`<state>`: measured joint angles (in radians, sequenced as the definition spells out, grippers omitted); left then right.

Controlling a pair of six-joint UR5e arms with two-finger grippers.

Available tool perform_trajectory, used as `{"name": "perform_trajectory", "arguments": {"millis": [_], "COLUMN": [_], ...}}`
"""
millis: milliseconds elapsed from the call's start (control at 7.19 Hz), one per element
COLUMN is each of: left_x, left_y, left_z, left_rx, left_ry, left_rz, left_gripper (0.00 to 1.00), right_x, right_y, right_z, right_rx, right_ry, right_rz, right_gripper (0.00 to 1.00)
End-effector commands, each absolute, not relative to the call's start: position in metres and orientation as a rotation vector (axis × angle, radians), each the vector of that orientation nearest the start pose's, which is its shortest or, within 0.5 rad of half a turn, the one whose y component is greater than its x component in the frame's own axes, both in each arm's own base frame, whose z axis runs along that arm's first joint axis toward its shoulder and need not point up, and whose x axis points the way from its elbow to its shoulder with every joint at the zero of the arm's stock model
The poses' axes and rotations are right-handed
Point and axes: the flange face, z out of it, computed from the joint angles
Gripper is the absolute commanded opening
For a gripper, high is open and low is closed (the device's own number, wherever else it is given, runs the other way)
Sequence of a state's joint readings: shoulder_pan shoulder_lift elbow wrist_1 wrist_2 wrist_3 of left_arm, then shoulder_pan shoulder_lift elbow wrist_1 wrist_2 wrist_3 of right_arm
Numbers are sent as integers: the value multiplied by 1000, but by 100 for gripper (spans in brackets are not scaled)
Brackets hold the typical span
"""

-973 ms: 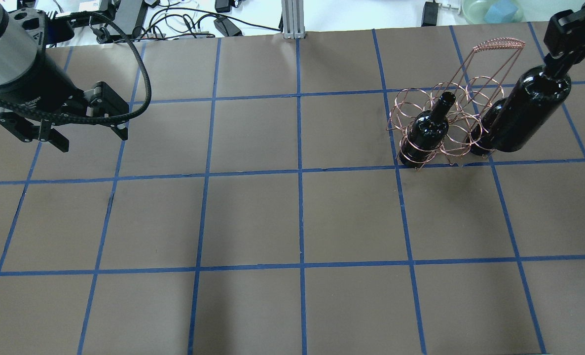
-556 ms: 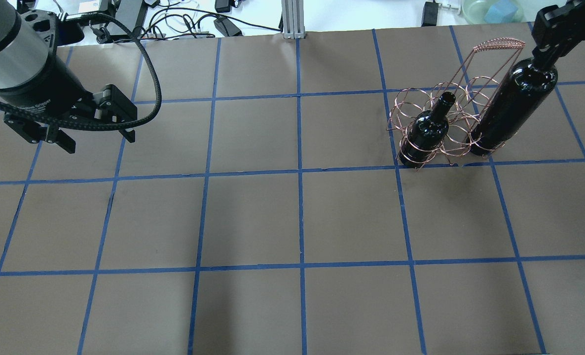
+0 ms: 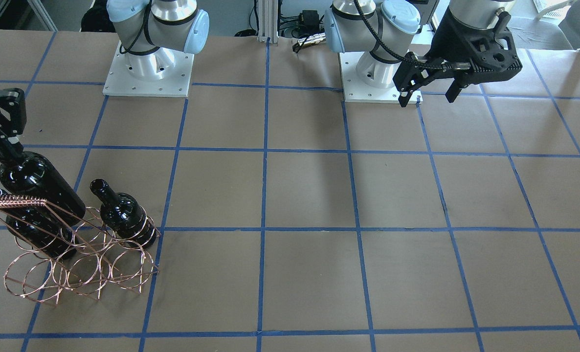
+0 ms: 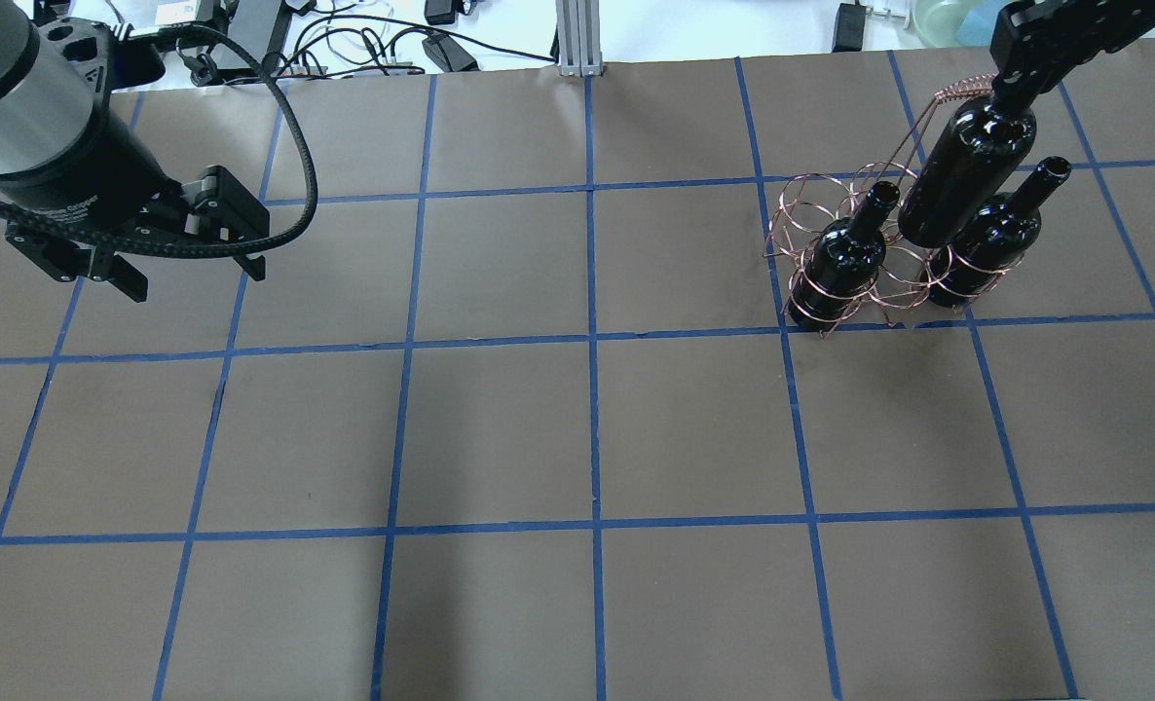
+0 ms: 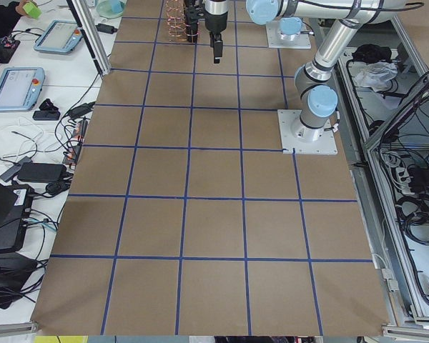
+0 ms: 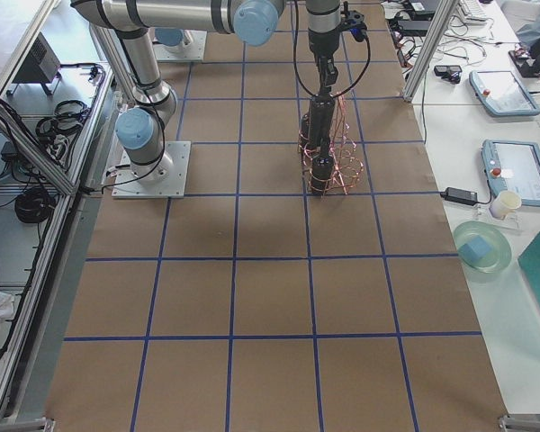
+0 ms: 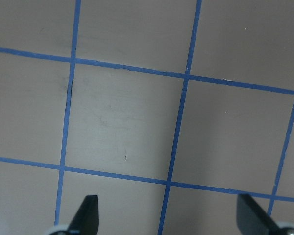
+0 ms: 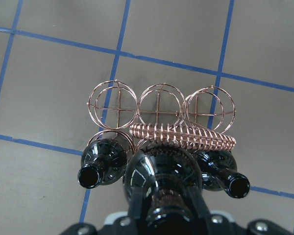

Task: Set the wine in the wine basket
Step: 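Tilt the bottle and slide it into the empty rack slot with the right gripper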

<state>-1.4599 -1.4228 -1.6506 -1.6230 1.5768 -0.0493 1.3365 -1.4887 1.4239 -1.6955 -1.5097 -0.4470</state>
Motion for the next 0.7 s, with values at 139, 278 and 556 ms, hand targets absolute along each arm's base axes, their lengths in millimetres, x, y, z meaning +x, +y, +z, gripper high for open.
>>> {"name": "perform_trajectory", "arguments": {"millis": [139,278,556], "left_x": [-84,-84,-83], "left_y": [-442,-442,-442], "left_z": [512,512,513], "left_rx": [-255,-255,-257], "left_ry": [3123,3124,3121], "left_rz": [-26,-26,-28], "left_gripper": [100,100,100], "right_x": [11,11,12], "right_y": [-575,-574,-572], "right_z": [517,513,504], "right_rx": [-363,-369,-375], "right_ry": [3117,3115,3110], "right_rz": [-306,-278,-235], "right_gripper": [0,0,0]}}
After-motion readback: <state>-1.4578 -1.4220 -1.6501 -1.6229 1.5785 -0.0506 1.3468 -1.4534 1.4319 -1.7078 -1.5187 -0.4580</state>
